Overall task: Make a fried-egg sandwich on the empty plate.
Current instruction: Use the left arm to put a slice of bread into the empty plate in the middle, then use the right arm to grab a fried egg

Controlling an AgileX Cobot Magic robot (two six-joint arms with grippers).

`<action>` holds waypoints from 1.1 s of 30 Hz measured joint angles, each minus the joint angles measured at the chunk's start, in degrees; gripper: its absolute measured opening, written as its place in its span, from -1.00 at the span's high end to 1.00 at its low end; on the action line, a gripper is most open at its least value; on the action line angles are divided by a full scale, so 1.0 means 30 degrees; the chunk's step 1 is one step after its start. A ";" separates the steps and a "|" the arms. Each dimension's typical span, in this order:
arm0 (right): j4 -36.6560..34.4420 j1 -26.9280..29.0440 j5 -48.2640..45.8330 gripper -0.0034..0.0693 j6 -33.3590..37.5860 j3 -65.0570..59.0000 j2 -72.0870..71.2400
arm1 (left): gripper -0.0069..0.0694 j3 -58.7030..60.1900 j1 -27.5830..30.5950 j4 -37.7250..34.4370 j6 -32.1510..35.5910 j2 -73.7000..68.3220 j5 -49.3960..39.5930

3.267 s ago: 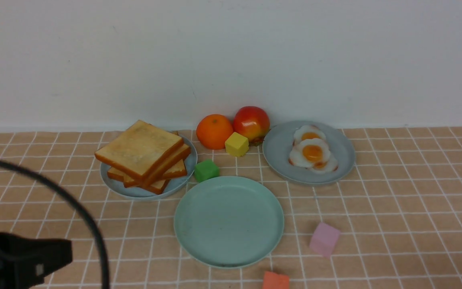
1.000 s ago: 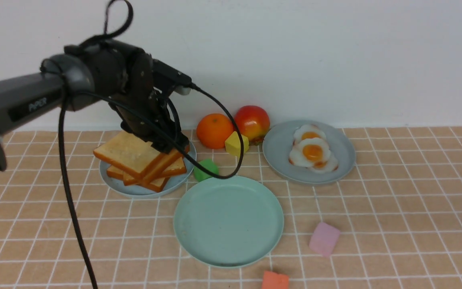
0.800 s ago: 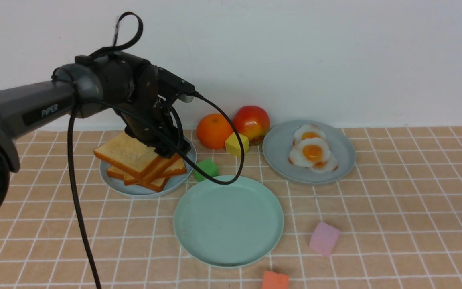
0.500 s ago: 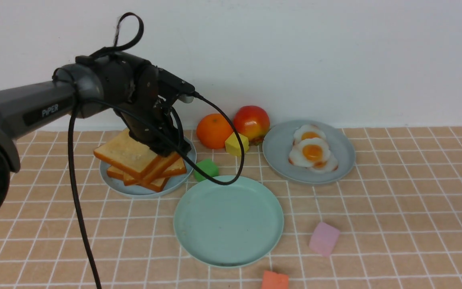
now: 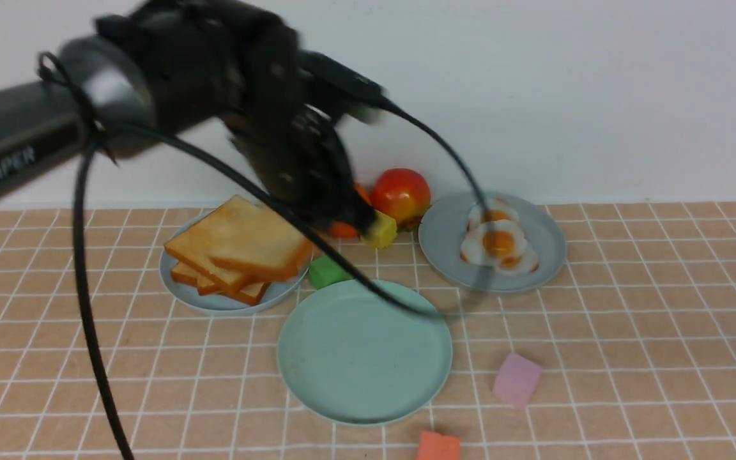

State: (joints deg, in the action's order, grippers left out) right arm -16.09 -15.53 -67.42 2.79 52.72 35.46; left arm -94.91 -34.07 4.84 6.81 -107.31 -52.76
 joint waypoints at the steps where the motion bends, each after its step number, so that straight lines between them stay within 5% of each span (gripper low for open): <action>1: 0.0000 0.0000 0.0000 0.67 0.0020 0.0000 -0.0020 | 0.77 0.0416 -0.0423 -0.0059 -0.0124 0.0017 -0.0038; 7: -0.0053 0.0000 0.0000 0.65 0.0020 0.0000 -0.0163 | 0.77 0.3001 -0.2532 0.0847 -0.0296 -0.0912 0.1948; 20: -0.0290 0.0000 -0.0005 0.58 0.0020 0.0000 -0.0163 | 0.74 0.3115 -0.2535 0.1156 -0.0316 -0.2005 0.4871; 27: -0.0016 0.0000 -0.0098 0.29 0.0020 0.0000 -0.0122 | 0.36 0.3115 -0.2535 0.1142 -0.0316 -0.2080 0.4577; 33: 0.0010 0.0000 0.1034 -0.14 -0.0346 0.0000 0.1200 | -0.22 0.3094 -0.2535 0.0620 -0.0756 -0.1179 0.3467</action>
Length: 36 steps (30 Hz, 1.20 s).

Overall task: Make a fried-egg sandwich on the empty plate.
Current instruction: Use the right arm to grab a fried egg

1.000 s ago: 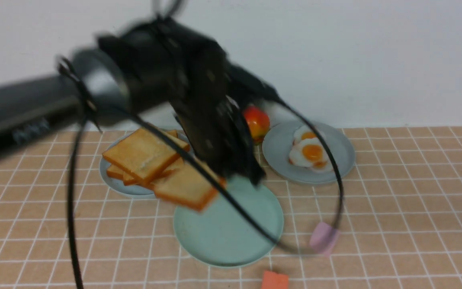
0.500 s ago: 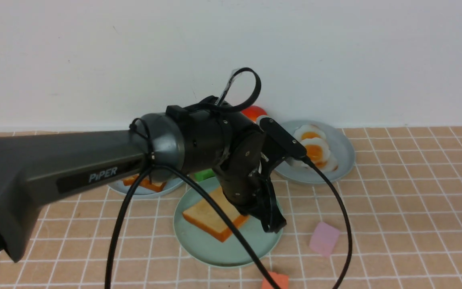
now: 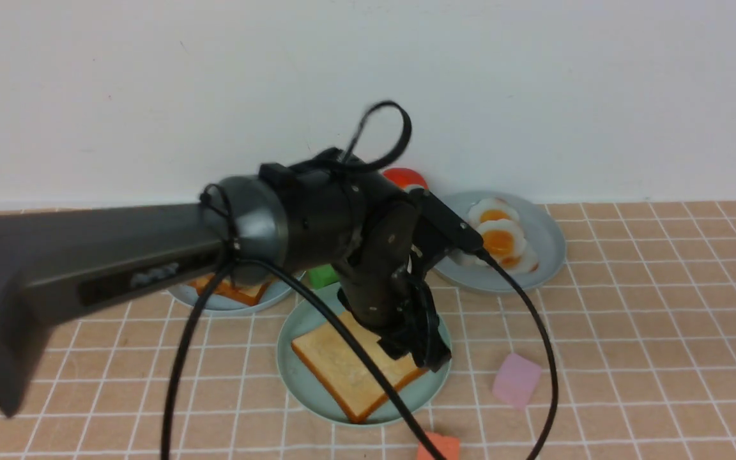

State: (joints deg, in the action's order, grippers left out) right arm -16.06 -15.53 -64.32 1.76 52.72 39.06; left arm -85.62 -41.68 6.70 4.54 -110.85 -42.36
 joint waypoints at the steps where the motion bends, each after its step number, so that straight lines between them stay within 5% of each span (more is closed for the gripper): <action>1: 0.0000 0.0000 0.0286 -0.16 -0.0065 0.0000 0.0482 | -0.27 -0.0074 0.0000 -0.0310 -0.0215 0.0463 -0.0275; 5: 0.0000 0.0000 0.1720 -0.17 -0.0139 0.0000 0.2361 | -0.26 -0.0428 0.0000 -0.1148 -0.0906 0.2770 -0.1297; 13: -0.0244 0.0018 0.7468 -0.01 -0.1027 0.0125 0.8627 | 0.85 0.2150 0.0000 -0.0719 -0.3705 1.1148 -0.1684; 26: -0.1282 0.2105 0.8550 0.09 -0.0335 0.6100 1.8495 | 0.85 1.4188 0.0000 -0.0623 -0.6594 2.1870 0.5706; 36: -0.5742 0.3328 0.7594 -0.15 0.3258 1.1732 2.4916 | 0.85 1.5420 0.0000 -0.0623 -0.8020 2.4092 0.8102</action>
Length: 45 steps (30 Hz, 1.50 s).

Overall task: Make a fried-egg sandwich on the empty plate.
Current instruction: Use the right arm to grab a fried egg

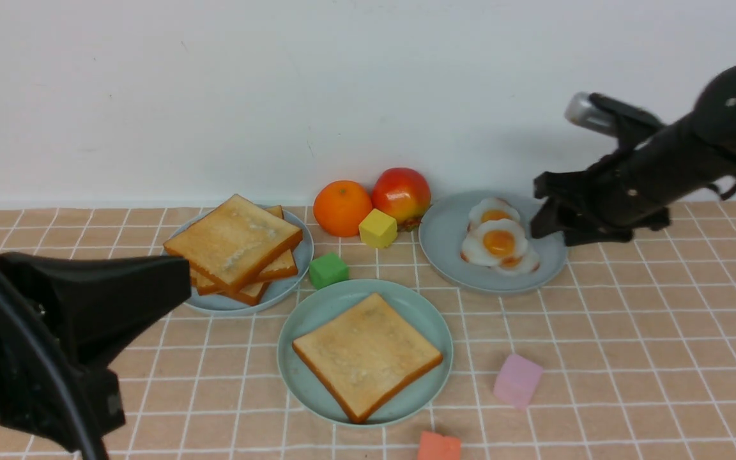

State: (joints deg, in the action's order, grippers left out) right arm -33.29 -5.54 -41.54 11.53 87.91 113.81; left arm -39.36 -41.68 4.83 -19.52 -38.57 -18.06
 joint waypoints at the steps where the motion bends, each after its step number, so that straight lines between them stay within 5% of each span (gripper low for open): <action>1: -0.0092 0.0002 -0.0068 -0.16 0.0050 0.0119 0.0285 | 0.85 0.0000 0.0000 0.0000 0.0000 0.0000 0.0000; 10: -0.1985 0.0663 -0.0478 -0.18 0.0446 0.3206 0.4074 | 0.85 0.0015 0.0000 -0.0378 -0.0056 0.0000 -0.0021; 45: -0.5035 0.0754 0.1518 -0.16 0.1865 0.3464 0.5543 | 0.83 0.0015 0.0000 -0.0398 -0.0056 0.0000 -0.0021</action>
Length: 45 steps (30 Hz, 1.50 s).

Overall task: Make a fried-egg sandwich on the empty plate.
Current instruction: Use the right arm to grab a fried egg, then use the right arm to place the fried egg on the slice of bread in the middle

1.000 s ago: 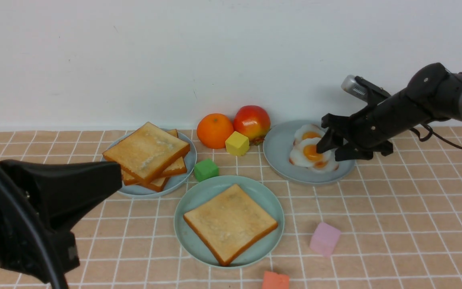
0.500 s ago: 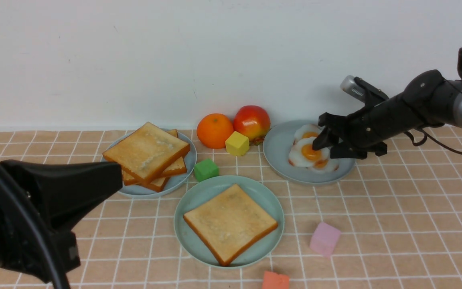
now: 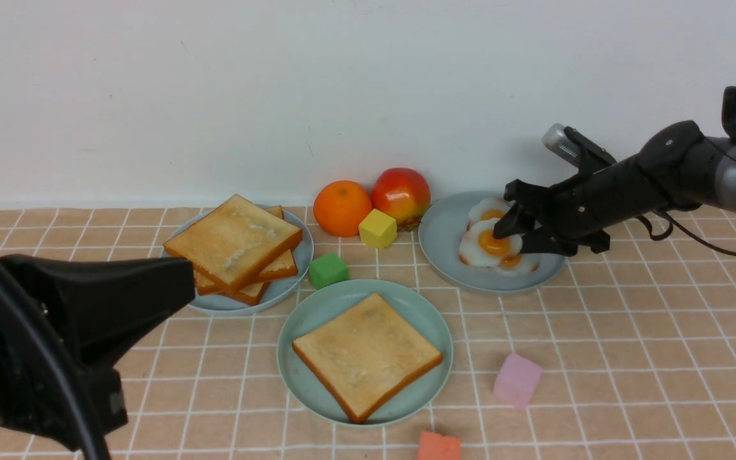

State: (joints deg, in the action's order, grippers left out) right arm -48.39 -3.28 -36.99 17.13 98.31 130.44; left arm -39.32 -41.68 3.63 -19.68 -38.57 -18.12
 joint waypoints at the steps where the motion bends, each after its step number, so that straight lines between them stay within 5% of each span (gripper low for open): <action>1: -0.0017 0.0000 0.0000 -0.16 0.0041 0.0000 0.0000 | 0.83 0.0000 0.0000 0.0000 0.0000 0.0000 0.0000; 9: -0.0105 0.0089 0.0079 0.35 0.0220 0.0018 0.0055 | 0.83 0.0000 0.0000 -0.0045 0.0000 0.0000 0.0000; 10: -0.0067 0.0104 0.0127 0.62 0.0247 0.0048 0.0055 | 0.83 0.0000 0.0000 -0.0045 0.0000 0.0000 0.0000; 12: -0.0067 0.0104 0.0143 0.74 0.0245 0.0048 0.0055 | 0.83 0.0000 0.0000 -0.0045 0.0000 0.0000 0.0000; 19: -0.0101 0.0104 -0.0336 0.73 0.0509 0.0048 -0.0674 | 0.81 0.0000 0.0000 -0.0045 0.0000 0.0000 -0.0139; 31: -0.0671 -0.1489 -0.6693 0.73 0.2201 -0.2477 -0.6167 | 0.80 0.0000 0.0000 0.1367 0.0000 -0.0102 -0.1807; 39: -0.2811 -0.5187 -0.3290 0.73 0.3468 -0.7324 -0.6689 | 0.79 0.0020 0.0000 0.1940 0.0000 -0.0155 -0.2810; 45: -0.4809 -0.5998 -0.1332 0.73 0.3907 -0.7773 -0.5989 | 0.78 0.0020 0.0000 0.2077 0.0000 -0.0155 -0.2872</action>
State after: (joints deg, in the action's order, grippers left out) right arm -62.82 -21.27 -40.98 28.85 74.99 112.47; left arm -39.26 -41.68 9.86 -19.68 -39.04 -26.73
